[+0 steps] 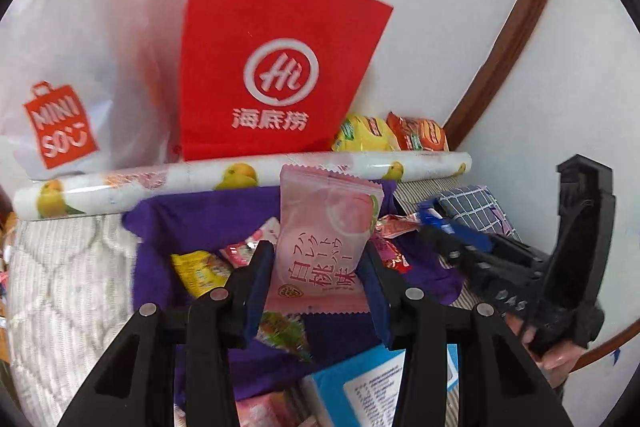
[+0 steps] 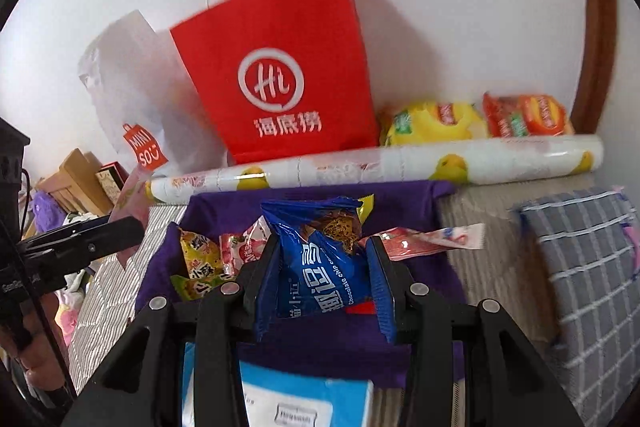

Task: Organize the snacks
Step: 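Carry the blue bag and pink peach candy over the purple towel with both tools, then open the right tool to drop the blue bag while the left tool drops the peach candy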

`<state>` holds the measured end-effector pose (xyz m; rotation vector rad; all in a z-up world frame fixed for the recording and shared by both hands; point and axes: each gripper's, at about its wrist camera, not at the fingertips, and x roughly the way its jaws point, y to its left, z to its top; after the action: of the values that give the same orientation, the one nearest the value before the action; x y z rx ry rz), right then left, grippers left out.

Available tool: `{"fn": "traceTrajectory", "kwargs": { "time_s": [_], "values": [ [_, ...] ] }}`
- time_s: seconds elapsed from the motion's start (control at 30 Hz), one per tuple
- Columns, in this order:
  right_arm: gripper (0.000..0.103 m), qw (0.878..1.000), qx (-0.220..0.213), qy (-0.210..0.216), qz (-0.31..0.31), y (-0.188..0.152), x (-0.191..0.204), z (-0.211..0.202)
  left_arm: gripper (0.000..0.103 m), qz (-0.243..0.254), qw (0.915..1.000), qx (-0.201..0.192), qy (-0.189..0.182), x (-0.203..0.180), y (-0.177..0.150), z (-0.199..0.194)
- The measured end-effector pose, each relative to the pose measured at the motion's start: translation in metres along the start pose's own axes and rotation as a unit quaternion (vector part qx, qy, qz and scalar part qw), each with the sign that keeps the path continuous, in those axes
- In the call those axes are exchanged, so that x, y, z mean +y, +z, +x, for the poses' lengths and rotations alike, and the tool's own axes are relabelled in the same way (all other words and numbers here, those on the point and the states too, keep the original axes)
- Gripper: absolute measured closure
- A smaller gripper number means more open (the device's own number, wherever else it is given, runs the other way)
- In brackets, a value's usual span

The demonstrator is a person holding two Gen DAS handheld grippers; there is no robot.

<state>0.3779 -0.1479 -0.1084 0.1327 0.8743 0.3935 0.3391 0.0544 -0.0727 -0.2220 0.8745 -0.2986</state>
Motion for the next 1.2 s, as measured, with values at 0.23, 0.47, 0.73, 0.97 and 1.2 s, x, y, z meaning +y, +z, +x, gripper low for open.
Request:
{"fn": "traceTrajectory", "kwargs": {
  "time_s": [0.23,0.47,0.73,0.97,1.2],
  "values": [
    [0.061,0.999,0.032,-0.007,0.006,-0.014,-0.018,0.025,0.061,-0.005,0.9986,0.052,0.005,-0.010,-0.004,0.045],
    [0.061,0.998,0.047,-0.039,0.010,-0.028,-0.029,0.041,0.061,-0.004,0.9962,0.085,0.020,-0.012,-0.017,0.071],
    [0.061,0.998,0.052,-0.036,-0.011,-0.032,-0.022,0.046,0.061,-0.017,0.9941,0.103,0.030,-0.004,-0.020,0.084],
    [0.061,0.998,0.048,-0.041,-0.008,-0.031,-0.023,0.045,0.061,-0.010,0.9938,0.107,0.031,-0.006,-0.023,0.086],
    [0.061,0.997,0.061,-0.043,-0.011,-0.031,-0.022,0.048,0.061,-0.011,0.9938,0.107,0.028,-0.006,-0.021,0.086]
  ]
}}
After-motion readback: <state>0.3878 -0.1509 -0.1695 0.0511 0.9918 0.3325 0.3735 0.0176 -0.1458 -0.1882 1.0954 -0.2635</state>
